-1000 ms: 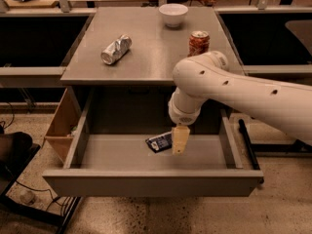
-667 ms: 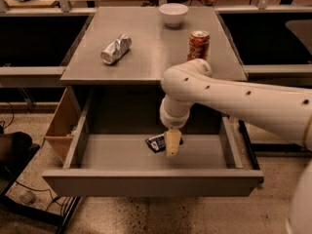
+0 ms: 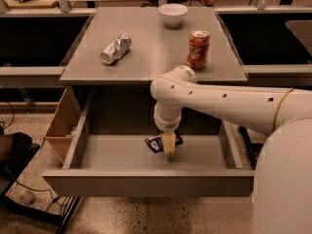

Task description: Pick rxbar blueberry from top drawer and place on counter

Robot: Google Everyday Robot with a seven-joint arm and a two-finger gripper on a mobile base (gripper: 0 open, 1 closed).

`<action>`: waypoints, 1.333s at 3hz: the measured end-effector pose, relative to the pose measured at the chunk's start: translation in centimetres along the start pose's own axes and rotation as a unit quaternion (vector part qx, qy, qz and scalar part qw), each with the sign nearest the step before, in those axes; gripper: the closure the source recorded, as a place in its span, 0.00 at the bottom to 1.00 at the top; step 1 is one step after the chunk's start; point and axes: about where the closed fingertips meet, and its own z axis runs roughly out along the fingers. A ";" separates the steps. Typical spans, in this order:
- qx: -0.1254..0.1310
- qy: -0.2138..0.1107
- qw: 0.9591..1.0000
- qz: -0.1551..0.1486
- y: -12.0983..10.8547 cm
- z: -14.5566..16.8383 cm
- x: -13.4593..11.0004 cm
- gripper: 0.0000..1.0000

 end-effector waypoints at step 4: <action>-0.005 0.032 0.999 -0.024 0.3 -0.1 -1.4 1.00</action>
Offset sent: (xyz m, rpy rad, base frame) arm 0.0030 -0.0033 -0.0098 -0.0267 0.0032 0.0175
